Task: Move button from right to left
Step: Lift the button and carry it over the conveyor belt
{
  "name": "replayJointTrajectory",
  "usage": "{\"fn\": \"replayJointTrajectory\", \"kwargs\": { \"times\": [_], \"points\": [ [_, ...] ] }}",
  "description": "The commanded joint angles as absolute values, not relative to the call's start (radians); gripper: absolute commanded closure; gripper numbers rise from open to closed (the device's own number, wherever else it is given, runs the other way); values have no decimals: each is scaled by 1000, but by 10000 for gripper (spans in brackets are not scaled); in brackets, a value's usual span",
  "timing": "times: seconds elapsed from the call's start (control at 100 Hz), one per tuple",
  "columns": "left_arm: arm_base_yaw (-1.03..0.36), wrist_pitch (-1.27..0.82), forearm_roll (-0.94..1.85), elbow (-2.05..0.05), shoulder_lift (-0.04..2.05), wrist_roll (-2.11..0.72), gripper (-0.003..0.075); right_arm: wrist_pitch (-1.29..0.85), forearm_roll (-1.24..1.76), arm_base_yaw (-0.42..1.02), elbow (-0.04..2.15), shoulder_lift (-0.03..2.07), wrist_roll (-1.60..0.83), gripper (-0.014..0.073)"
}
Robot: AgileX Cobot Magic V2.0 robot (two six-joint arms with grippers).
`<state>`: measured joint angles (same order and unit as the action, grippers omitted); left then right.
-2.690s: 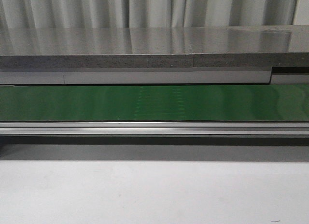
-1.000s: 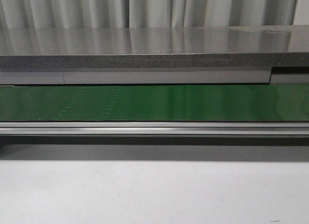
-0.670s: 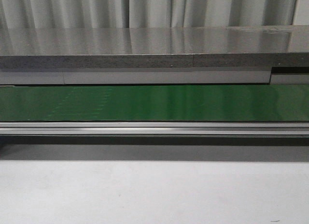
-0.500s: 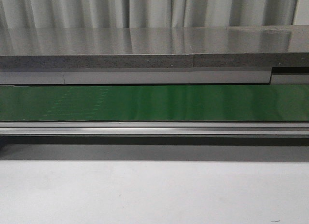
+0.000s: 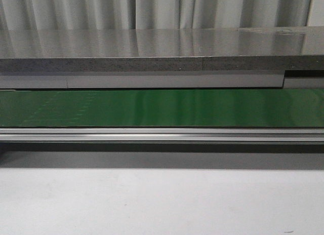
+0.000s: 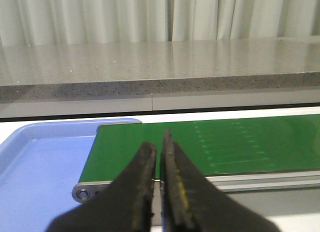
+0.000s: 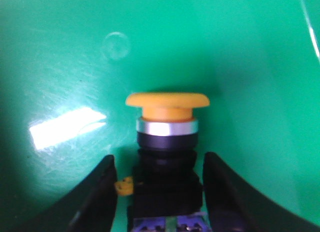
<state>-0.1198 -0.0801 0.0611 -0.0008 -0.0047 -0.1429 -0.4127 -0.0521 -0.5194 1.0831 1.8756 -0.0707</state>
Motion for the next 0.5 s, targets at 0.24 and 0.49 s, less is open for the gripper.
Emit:
{"fn": "replayJointTrajectory", "kwargs": {
  "times": [0.24,0.49],
  "points": [
    [-125,0,71,39,-42,-132,715,-398,-7,-531,1096,1728,-81,340],
    [-125,0,71,39,-42,-132,715,-409,16,-467,1096,1626,-81,340]
  ]
}}
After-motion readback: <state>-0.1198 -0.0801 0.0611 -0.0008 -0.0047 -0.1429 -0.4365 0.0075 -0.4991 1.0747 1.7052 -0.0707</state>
